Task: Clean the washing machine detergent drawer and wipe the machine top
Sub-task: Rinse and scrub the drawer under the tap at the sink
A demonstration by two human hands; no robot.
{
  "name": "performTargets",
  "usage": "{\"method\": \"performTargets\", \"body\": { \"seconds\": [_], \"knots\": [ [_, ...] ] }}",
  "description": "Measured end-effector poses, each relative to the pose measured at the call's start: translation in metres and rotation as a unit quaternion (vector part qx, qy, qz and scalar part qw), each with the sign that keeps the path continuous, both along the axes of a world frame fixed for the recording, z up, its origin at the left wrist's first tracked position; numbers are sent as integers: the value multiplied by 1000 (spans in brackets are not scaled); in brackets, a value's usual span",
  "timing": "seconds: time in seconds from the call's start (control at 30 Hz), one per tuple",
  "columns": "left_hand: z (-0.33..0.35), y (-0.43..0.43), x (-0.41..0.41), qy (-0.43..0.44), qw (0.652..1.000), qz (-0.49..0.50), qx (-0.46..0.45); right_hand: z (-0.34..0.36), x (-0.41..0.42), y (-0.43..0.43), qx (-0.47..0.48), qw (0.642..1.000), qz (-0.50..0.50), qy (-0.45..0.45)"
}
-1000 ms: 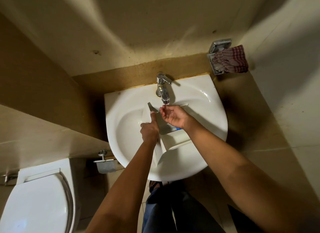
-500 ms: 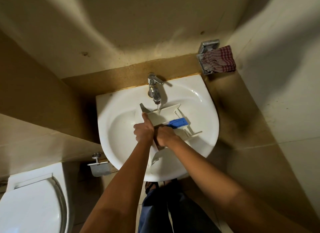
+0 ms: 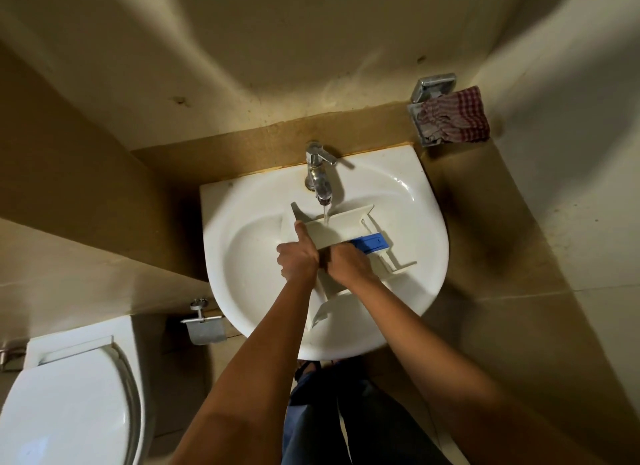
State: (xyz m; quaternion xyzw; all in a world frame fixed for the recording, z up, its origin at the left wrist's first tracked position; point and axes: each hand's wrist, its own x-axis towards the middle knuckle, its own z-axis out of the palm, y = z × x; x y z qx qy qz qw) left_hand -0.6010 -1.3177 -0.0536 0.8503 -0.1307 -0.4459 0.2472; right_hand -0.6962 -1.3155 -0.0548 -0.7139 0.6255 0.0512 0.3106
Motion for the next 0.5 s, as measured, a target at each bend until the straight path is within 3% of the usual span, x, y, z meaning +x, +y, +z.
{"method": "performTargets", "body": {
  "seconds": [0.07, 0.2, 0.27, 0.3, 0.33, 0.4, 0.47, 0.5],
  "knots": [
    [1, -1, 0, 1, 1000, 6, 2, 12, 11, -9, 57, 997, 43, 25],
    [-1, -1, 1, 7, 1000, 12, 0, 21, 10, -28, 106, 990, 81, -36],
    [-1, 0, 2, 9, 1000, 9, -4, 14, 3, -35, 119, 986, -25, -112],
    [-1, 0, 2, 8, 1000, 7, -5, 10, 1, -38, 145, 962, -134, -189],
    [0, 0, 2, 5, 1000, 6, -5, 7, 0, -41, 183, 910, -246, -278],
    [-1, 0, 2, 0, 1000, 6, -4, 3, -1, -51, 252, 758, -412, -438],
    [-1, 0, 2, -2, 1000, 4, -7, 1, -1, -63, 286, 612, -500, -542],
    [-1, 0, 1, -2, 1000, 2, -8, 0, 0, -69, 298, 558, -522, -572]
  ]
}}
